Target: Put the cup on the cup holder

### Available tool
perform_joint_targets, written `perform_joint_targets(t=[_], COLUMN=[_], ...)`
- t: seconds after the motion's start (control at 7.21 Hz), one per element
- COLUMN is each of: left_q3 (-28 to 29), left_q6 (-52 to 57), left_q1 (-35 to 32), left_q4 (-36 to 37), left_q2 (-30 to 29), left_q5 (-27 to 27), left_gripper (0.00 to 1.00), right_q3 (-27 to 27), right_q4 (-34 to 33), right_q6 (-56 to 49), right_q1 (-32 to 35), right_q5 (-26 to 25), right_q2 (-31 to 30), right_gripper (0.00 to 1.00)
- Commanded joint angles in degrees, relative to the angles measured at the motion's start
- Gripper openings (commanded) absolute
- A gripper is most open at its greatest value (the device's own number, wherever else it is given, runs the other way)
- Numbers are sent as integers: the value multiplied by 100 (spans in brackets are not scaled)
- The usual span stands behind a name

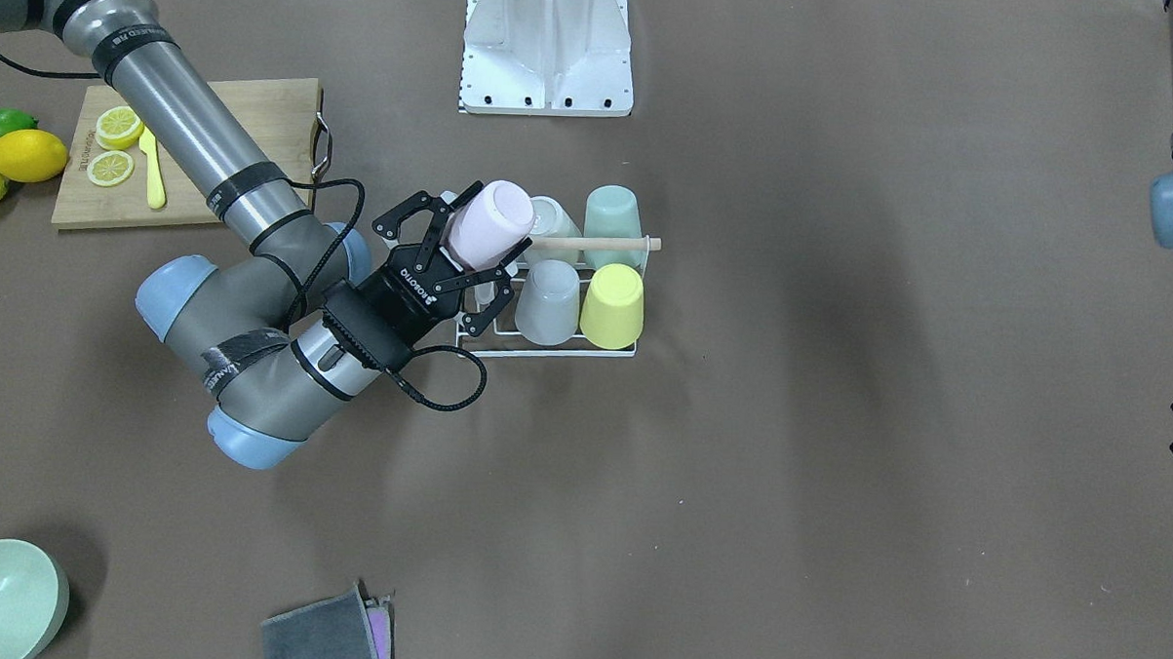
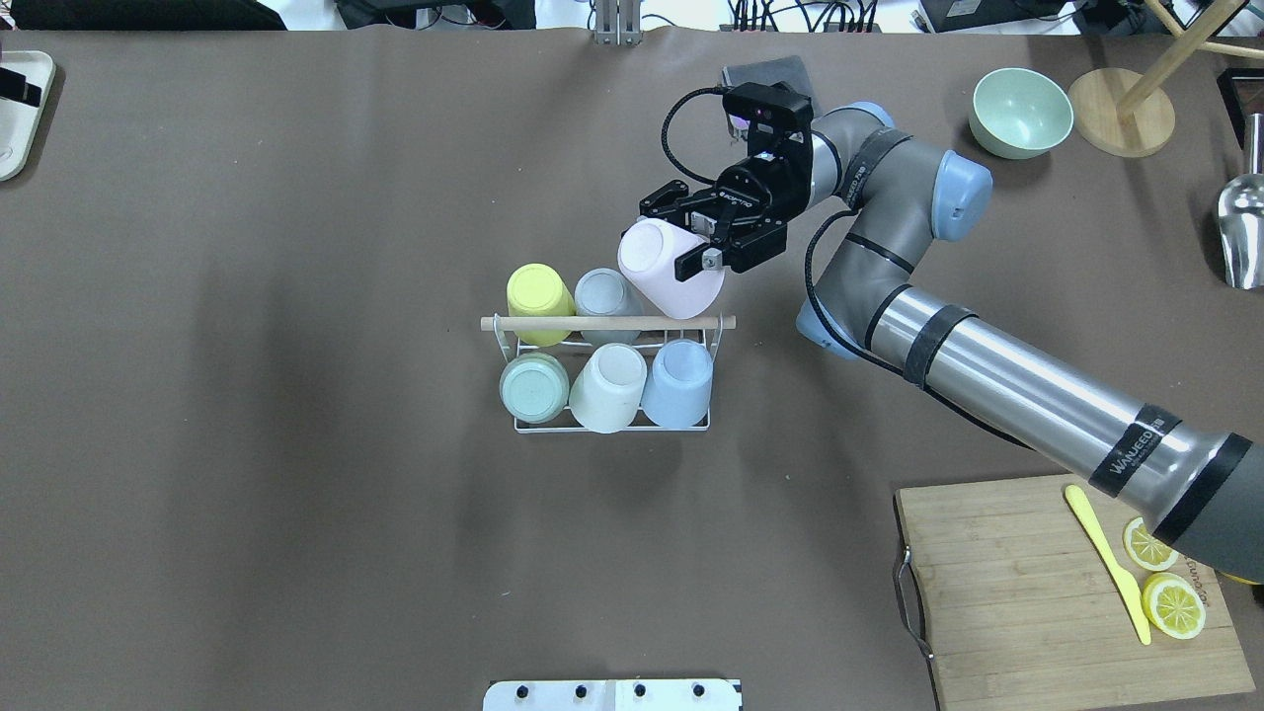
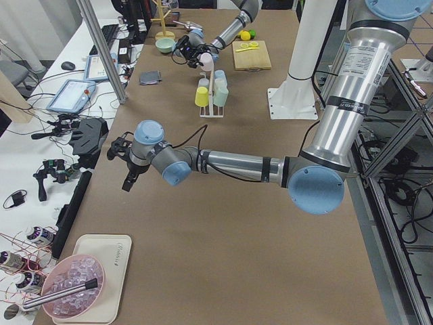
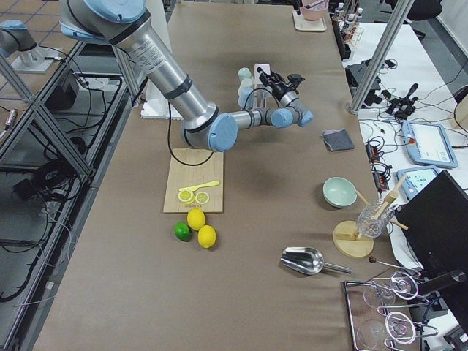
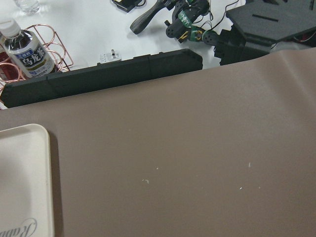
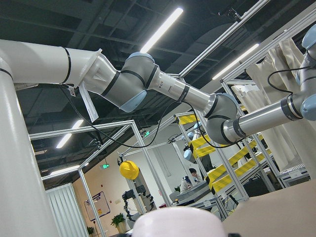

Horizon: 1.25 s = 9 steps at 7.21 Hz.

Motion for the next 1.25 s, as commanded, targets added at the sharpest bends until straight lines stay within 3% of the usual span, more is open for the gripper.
perform_joint_targets(t=[0.0,0.28,0.69,1.11], left_q3=[-5,-6,3,-58], left_q6=[933,1332,1482,1640], left_q1=[-580,-881,-909,-926], left_q4=[907,1386,2427,2485], left_q2=[69,340,649,903], left_q5=[-680,-1192,-1150,-1185], left_gripper=[98,98,98,98], right_q3=[-93,-93,-146,-234], right_q4=[0,0,-9,-9], right_q6=[-75,-93,-84,-128], right_q1=[-52,-52,-35,-43], right_q5=[-7,2,2,2], right_q2=[90,126,117,108], right_gripper=[36,36,36,36])
